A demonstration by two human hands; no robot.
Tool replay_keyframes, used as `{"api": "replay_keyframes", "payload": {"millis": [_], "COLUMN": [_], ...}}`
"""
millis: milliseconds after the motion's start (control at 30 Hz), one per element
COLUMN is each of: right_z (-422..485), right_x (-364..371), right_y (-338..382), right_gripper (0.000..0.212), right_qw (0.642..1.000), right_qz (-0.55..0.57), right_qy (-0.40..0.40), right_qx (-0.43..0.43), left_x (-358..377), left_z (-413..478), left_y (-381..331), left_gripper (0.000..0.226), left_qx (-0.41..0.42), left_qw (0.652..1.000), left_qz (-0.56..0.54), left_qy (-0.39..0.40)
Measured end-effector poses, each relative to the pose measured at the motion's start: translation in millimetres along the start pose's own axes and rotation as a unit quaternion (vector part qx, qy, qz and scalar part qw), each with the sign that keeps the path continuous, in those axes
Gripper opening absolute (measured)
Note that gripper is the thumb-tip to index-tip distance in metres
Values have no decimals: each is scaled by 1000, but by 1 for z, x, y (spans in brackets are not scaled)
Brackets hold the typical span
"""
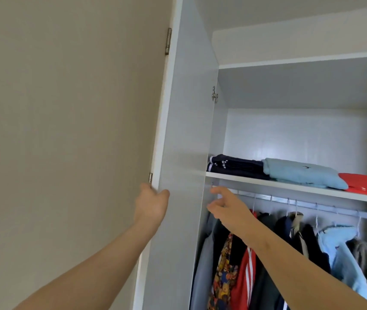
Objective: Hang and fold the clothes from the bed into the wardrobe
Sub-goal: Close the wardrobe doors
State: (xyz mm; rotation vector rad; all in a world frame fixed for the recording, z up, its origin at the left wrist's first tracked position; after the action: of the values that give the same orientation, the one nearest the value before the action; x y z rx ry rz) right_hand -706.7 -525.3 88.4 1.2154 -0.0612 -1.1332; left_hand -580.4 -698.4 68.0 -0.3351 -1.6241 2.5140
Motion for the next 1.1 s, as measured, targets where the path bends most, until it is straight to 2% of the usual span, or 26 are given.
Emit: {"api": "replay_keyframes", "payload": {"millis": [167,333,467,567,733,867,1100], "right_z": [-5,-11,-14,-15,-11,-5,-1], "right_x": [-22,-66,-106,-139,-206,-245,-307], "right_y": [-23,-63,-94,-114,-139,-165,-221], "right_gripper": [34,34,31,28,23,23,21], "right_qw": [1000,997,993,991,987,985,982], "right_qz": [9,11,18,18,-3,-7,-31], "right_qy": [-27,-60,-90,-111,-145,-156,-162], "right_qx": [10,51,69,76,70,72,92], "left_x": [19,70,130,183,264,329,418], "left_z": [-22,-63,-87,-104,-123,-126,-122], "left_y": [-15,-45,-72,-89,-107,-111,-126], "left_gripper": [16,20,65,86,98,107,105], "left_qx": [56,144,216,258,285,249,226], "left_qw": [998,988,969,951,939,935,927], "left_qz": [26,1,13,19,83,181,276], "left_qy": [-10,50,116,169,175,174,115]}}
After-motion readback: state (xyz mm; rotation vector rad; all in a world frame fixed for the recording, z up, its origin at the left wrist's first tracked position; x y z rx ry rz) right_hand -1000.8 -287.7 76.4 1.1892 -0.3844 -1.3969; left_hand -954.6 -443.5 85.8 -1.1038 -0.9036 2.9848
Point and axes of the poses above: each hand's wrist, its own z-axis towards the middle knuckle, its own x-axis out of the palm, y = z × x, the point moved 10 cm from there along z, towards the middle knuckle, and after that the axes turned 4 degrees about z, right-handed, at the moved point
